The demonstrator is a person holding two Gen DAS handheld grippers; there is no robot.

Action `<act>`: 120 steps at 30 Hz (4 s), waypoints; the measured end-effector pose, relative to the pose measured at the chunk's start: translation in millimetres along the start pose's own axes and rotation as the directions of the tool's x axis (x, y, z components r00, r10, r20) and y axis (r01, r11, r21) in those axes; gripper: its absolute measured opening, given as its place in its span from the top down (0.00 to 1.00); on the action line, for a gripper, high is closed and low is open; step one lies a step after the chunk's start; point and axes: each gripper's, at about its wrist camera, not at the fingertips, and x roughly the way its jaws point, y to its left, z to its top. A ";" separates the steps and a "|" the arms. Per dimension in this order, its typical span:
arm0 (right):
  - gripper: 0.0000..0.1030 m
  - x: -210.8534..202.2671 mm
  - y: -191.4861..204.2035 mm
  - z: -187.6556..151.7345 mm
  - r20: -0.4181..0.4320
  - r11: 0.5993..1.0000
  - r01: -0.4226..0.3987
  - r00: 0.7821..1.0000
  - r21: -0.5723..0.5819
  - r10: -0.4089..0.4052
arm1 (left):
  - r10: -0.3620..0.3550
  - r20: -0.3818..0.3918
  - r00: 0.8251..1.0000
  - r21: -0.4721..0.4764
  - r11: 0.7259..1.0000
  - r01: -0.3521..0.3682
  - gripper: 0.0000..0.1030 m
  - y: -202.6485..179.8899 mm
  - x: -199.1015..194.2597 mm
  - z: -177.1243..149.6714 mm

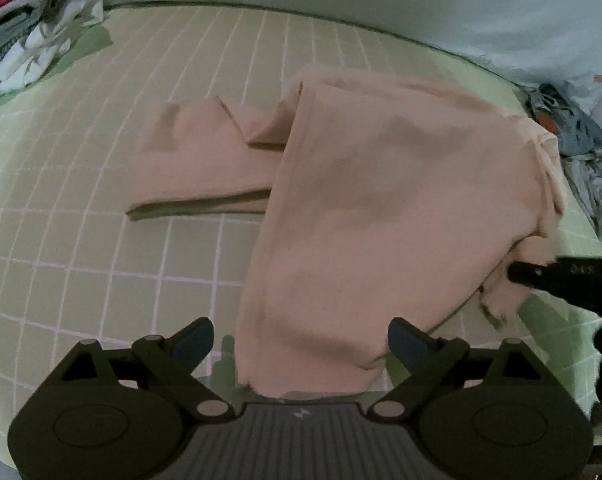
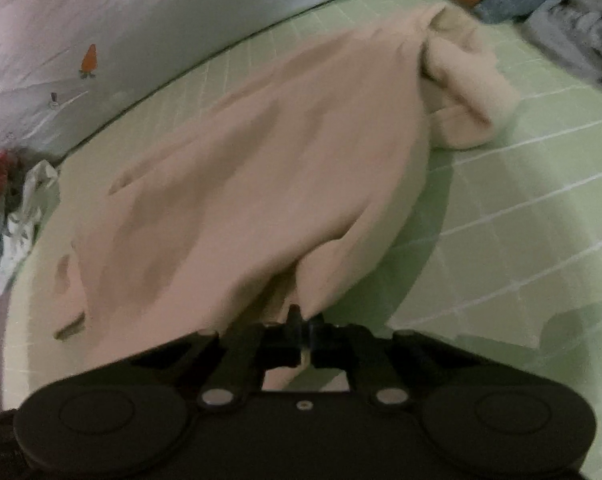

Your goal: Fold clothes

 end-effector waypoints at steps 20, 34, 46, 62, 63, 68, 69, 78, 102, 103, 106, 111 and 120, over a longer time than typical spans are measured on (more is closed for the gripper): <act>0.34 -54.9 -81.6 -10.6 0.183 0.797 0.604 0.785 -0.015 -0.592 | 0.094 0.053 0.994 -0.287 0.955 -0.075 0.06 52.2 -12.2 7.2; 0.09 9.5 -11.0 -2.5 0.190 0.840 0.507 0.859 -0.191 -0.475 | 0.128 0.084 0.988 -0.314 0.945 -0.096 0.24 95.6 13.1 68.8; 0.08 32.8 24.7 4.1 0.172 0.834 0.494 0.869 -0.247 -0.464 | 0.177 0.110 0.978 -0.315 0.939 -0.135 0.92 119.0 21.6 83.2; 0.08 20.6 42.6 12.8 0.235 0.845 0.400 0.913 -0.356 -0.333 | 0.371 0.134 0.919 -0.470 0.840 -0.270 0.81 178.1 -27.7 71.9; 0.08 20.7 40.4 21.1 0.243 0.852 0.397 0.913 -0.342 -0.328 | 0.362 0.149 0.920 -0.466 0.847 -0.258 0.79 173.2 -30.1 73.2; 0.09 34.8 44.5 73.0 0.288 0.868 0.369 0.916 -0.334 -0.278 | 0.281 0.238 0.930 -0.417 0.894 -0.163 0.63 152.4 -35.1 92.9; 0.09 40.3 47.9 85.9 0.298 0.865 0.364 0.917 -0.345 -0.267 | 0.262 0.250 0.932 -0.396 0.906 -0.149 0.60 149.1 -33.7 98.7; 0.28 119.0 86.3 191.1 0.216 0.845 0.171 0.974 -0.507 -0.068 | 0.079 0.200 0.977 -0.258 0.966 -0.026 0.52 125.5 21.9 143.5; 0.86 153.3 73.6 299.5 0.250 0.982 0.062 0.968 -0.179 -0.016 | 0.166 0.247 0.955 -0.234 0.966 -0.107 0.86 113.1 99.0 274.3; 0.71 150.0 73.2 305.9 0.267 0.983 0.081 0.963 -0.165 -0.034 | 0.166 0.271 0.948 -0.233 0.967 -0.103 0.83 108.8 96.5 286.1; 0.54 127.1 66.5 299.7 0.329 0.967 0.171 0.939 -0.190 -0.102 | 0.155 0.332 0.931 -0.208 0.974 -0.089 0.64 91.5 78.4 294.1; 0.48 87.7 19.3 231.3 0.314 0.951 0.237 0.935 -0.198 -0.167 | 0.063 0.277 0.959 -0.180 0.984 -0.013 0.52 78.2 59.5 234.2; 0.28 37.0 -50.6 87.5 0.144 0.957 0.275 0.955 -0.098 -0.259 | -0.033 -0.011 0.999 -0.232 0.972 0.030 0.48 73.6 40.4 60.5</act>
